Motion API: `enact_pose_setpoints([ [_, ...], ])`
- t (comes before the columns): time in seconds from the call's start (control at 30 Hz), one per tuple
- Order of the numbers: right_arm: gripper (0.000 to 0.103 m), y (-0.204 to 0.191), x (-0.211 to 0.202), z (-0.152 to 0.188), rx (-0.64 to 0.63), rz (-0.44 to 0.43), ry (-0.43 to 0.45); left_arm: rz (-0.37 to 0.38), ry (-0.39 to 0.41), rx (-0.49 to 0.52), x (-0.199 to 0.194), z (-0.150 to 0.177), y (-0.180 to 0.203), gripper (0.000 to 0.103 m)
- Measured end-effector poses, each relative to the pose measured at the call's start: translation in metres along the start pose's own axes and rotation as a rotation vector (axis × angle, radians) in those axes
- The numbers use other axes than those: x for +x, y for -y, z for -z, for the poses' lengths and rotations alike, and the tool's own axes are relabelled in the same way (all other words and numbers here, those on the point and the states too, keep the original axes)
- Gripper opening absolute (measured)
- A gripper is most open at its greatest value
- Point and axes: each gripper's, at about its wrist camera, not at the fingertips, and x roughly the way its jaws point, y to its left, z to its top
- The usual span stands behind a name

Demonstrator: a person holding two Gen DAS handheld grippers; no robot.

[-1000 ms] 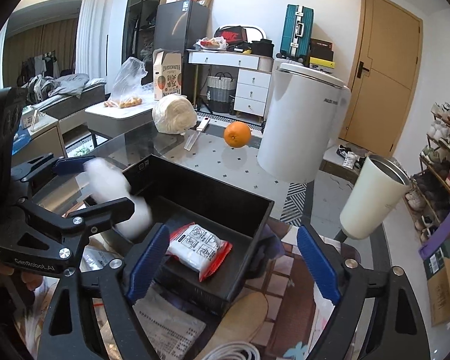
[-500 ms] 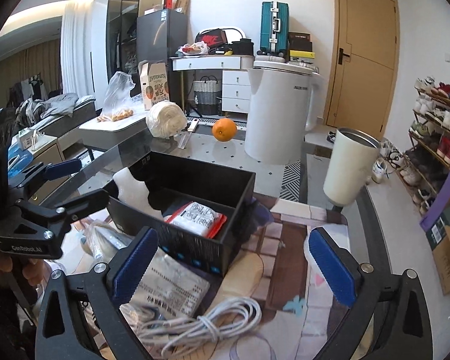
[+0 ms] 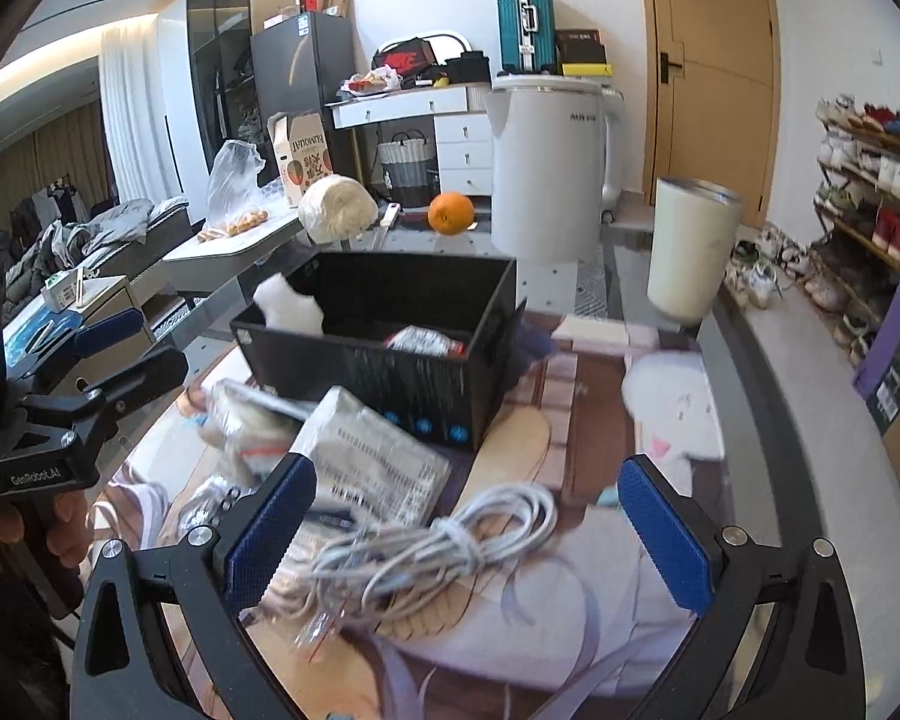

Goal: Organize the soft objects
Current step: 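Move the right gripper to the coiled white cable and grasp it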

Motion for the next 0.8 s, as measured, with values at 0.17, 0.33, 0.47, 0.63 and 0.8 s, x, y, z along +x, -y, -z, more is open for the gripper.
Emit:
enact_pose_setpoints([
  [0.17,0.102,0.001,0.002,0.014,0.037,0.0,-0.03,-0.006,-0.003,-0.01,-0.005,0.011,0.002,0.103],
  [0.33,0.102,0.001,0.002,0.023,0.059,0.01,-0.05,-0.026,-0.01,0.002,-0.004,0.021,0.008,0.103],
  [0.47,0.102,-0.003,0.003,0.028,0.057,0.013,-0.075,-0.018,-0.02,-0.02,-0.004,0.029,0.006,0.103],
  [0.63,0.102,-0.011,0.007,0.034,0.063,-0.008,-0.104,-0.017,-0.018,-0.054,-0.007,0.033,0.001,0.103],
  [0.8,0.102,-0.017,0.019,0.033,0.068,-0.004,-0.135,-0.029,-0.02,-0.07,-0.005,0.035,-0.003,0.103],
])
